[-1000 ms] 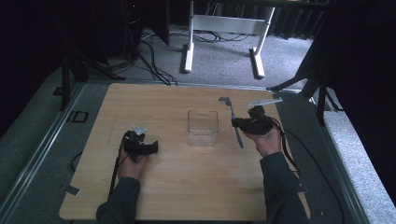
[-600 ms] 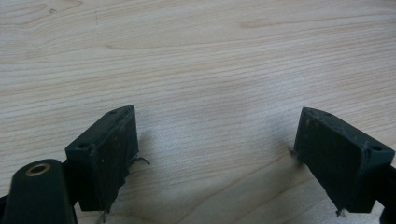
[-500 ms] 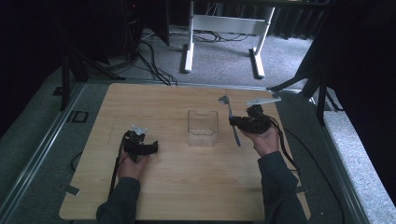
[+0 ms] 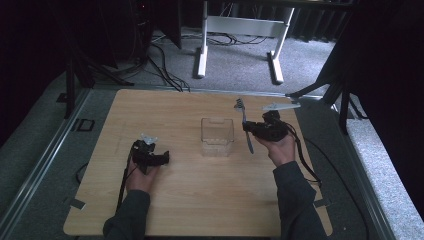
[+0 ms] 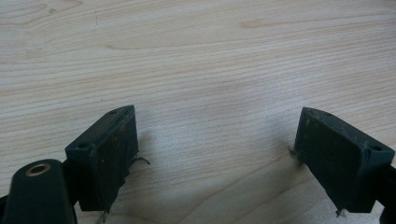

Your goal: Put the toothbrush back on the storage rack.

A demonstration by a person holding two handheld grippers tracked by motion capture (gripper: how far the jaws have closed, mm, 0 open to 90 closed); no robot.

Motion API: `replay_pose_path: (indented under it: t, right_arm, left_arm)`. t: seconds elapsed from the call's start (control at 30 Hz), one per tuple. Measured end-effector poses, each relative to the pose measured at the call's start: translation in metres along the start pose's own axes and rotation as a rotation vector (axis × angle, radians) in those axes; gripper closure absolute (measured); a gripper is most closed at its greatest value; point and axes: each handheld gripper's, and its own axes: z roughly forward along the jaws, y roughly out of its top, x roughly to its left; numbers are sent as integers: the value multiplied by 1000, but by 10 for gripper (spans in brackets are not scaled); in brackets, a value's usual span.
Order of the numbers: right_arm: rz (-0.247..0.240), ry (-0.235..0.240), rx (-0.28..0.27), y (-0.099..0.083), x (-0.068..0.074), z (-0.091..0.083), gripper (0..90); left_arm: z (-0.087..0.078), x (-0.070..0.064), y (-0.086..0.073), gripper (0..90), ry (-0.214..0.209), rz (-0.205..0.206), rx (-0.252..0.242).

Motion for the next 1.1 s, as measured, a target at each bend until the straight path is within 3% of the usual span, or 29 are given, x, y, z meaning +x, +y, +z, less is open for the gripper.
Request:
replay_pose_path:
  t: [1.1]
  right_arm:
    - [28,32,-75,6,2,12,813]
  left_arm:
    - [0,0,0,140,0,0,0]
